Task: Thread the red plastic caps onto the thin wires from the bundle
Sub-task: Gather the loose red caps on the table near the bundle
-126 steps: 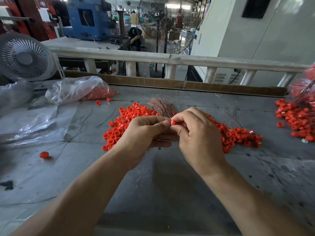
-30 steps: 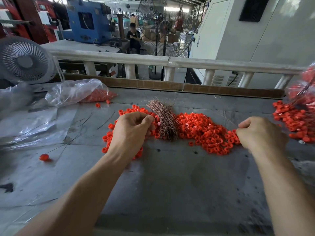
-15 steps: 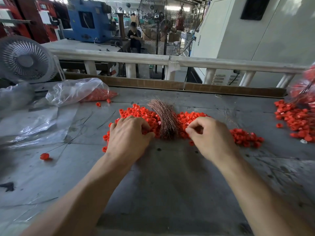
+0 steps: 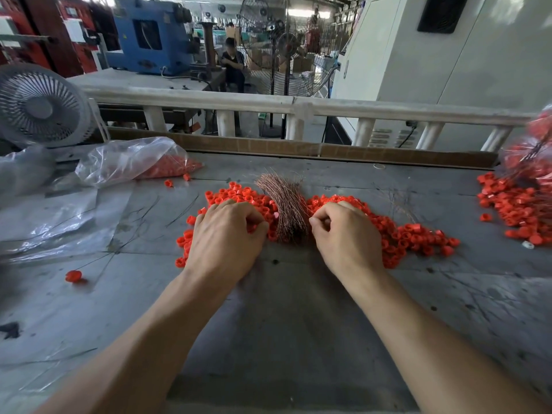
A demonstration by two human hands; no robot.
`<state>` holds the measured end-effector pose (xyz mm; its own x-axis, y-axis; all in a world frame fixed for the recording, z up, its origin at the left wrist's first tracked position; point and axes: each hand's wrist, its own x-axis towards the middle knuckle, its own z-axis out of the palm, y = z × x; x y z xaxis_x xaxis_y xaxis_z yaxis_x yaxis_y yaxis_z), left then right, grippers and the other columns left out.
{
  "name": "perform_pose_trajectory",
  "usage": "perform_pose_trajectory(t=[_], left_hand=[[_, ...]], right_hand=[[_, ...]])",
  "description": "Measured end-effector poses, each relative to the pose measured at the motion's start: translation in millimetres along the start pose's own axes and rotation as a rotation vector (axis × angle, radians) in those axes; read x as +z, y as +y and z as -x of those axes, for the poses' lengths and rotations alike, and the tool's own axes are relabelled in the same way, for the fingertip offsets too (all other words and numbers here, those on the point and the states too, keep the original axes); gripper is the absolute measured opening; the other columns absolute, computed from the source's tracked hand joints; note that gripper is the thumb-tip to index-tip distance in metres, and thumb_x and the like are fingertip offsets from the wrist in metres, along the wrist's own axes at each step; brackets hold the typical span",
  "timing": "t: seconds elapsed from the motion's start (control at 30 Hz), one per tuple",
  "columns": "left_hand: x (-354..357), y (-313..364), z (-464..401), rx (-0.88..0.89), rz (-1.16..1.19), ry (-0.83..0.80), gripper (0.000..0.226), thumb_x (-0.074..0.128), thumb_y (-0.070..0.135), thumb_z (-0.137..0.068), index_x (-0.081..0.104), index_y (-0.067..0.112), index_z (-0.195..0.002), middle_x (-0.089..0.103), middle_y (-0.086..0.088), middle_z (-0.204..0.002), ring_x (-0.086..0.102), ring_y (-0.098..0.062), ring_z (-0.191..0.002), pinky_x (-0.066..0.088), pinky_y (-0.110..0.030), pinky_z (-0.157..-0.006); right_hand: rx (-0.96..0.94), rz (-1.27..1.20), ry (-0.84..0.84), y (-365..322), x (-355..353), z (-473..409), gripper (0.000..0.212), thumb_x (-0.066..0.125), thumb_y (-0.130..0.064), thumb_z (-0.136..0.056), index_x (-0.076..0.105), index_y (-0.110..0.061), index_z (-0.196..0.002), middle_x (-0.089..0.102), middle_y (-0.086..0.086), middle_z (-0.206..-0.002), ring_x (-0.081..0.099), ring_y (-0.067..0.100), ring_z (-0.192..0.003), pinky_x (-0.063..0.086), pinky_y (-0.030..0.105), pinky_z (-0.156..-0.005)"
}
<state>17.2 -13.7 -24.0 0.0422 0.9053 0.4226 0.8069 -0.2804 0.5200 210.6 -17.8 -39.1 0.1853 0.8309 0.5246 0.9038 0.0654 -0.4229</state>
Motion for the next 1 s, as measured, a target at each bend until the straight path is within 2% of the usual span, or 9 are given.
perform_pose_trajectory(t=[0.13,0.23,0.3,0.37,0.47,0.67,0.77,0.9,1.0], left_hand=[[-1.1,0.3,0.5,-0.003,0.105,0.014,0.01,0.069,0.033,-0.091,0.075,0.029,-0.085,0.067,0.016,-0.081,0.059,-0.007,-0.081,0.041,-0.024,-0.071],[-2.2,5.3,-0.2,-0.053,0.321,-0.058,0.028,0.067,0.037,-0.095,0.073,0.018,-0.074,0.058,0.013,-0.055,0.048,-0.004,-0.049,0.032,-0.017,-0.048],[-4.6,8.9,0.1,-0.108,0.54,-0.153,0.037,0.064,0.041,-0.098,0.074,0.011,-0.077,0.058,-0.007,-0.056,0.044,-0.008,-0.051,0.036,-0.025,-0.051],[-7.9,13.3,1.5,-0.174,0.745,-0.245,0.035,0.063,0.044,-0.098,0.079,0.015,-0.085,0.067,-0.033,-0.082,0.052,-0.024,-0.067,0.046,-0.045,-0.064],[-9.6,17.0,2.1,-0.24,0.871,-0.247,0.03,0.066,0.039,-0.097,0.08,0.015,-0.086,0.069,-0.035,-0.092,0.057,-0.032,-0.077,0.051,-0.068,-0.076],[-9.2,13.1,-0.4,-0.262,1.012,-0.236,0.028,0.063,0.029,-0.1,0.078,0.01,-0.085,0.065,-0.005,-0.069,0.047,-0.013,-0.052,0.036,-0.023,-0.045],[-9.5,14.4,0.6,-0.23,1.015,-0.277,0.028,0.061,0.026,-0.101,0.077,0.011,-0.083,0.06,-0.007,-0.064,0.044,-0.012,-0.048,0.033,-0.021,-0.041],[-12.4,14.3,2.0,-0.215,0.978,-0.317,0.029,0.061,0.029,-0.101,0.076,0.011,-0.083,0.058,-0.003,-0.06,0.043,-0.012,-0.047,0.033,-0.023,-0.044],[-13.9,16.5,3.1,-0.197,0.927,-0.368,0.03,0.061,0.029,-0.101,0.075,0.014,-0.079,0.057,-0.003,-0.059,0.041,-0.012,-0.047,0.031,-0.024,-0.044]], right_hand=[[-0.063,-0.078,0.068,-9.1,-10.1,0.8,0.013,0.069,-0.024,-0.09,0.067,-0.019,-0.078,0.063,-0.007,-0.08,0.058,0.017,-0.079,0.039,0.03,-0.066],[-0.147,-0.193,0.066,-23.1,-18.8,8.2,0.012,0.07,-0.024,-0.089,0.067,-0.019,-0.078,0.064,-0.007,-0.078,0.059,0.015,-0.075,0.048,0.034,-0.069],[-0.187,-0.284,0.013,-32.4,-21.7,16.0,0.011,0.072,-0.024,-0.088,0.068,-0.02,-0.079,0.064,-0.008,-0.078,0.06,0.014,-0.074,0.049,0.034,-0.069],[-0.221,-0.338,-0.054,-38.5,-23.0,22.8,0.01,0.073,-0.024,-0.088,0.069,-0.02,-0.081,0.063,-0.011,-0.078,0.06,0.012,-0.073,0.049,0.032,-0.068],[-0.258,-0.376,-0.139,-40.6,-25.0,26.2,0.009,0.074,-0.022,-0.087,0.068,-0.019,-0.081,0.063,-0.01,-0.079,0.06,0.014,-0.075,0.051,0.039,-0.07],[-0.268,-0.451,-0.224,-35.5,-28.0,25.6,0.017,0.072,-0.021,-0.088,0.063,-0.021,-0.073,0.055,-0.013,-0.07,0.055,0.009,-0.068,0.045,0.031,-0.063],[-0.177,-0.568,-0.202,-32.5,-28.6,24.9,0.018,0.069,-0.026,-0.093,0.066,-0.02,-0.076,0.057,-0.014,-0.065,0.054,0.006,-0.062,0.038,0.019,-0.058],[-0.062,-0.748,-0.156,-31.8,-28.5,24.3,0.019,0.057,-0.03,-0.095,0.07,-0.019,-0.085,0.067,0.001,-0.073,0.061,0.019,-0.069,0.048,0.034,-0.063],[0.059,-0.824,-0.1,-31.1,-26.7,22.1,0.022,0.059,-0.041,-0.095,0.071,-0.023,-0.091,0.07,0.001,-0.078,0.062,0.013,-0.069,0.051,0.031,-0.063]])
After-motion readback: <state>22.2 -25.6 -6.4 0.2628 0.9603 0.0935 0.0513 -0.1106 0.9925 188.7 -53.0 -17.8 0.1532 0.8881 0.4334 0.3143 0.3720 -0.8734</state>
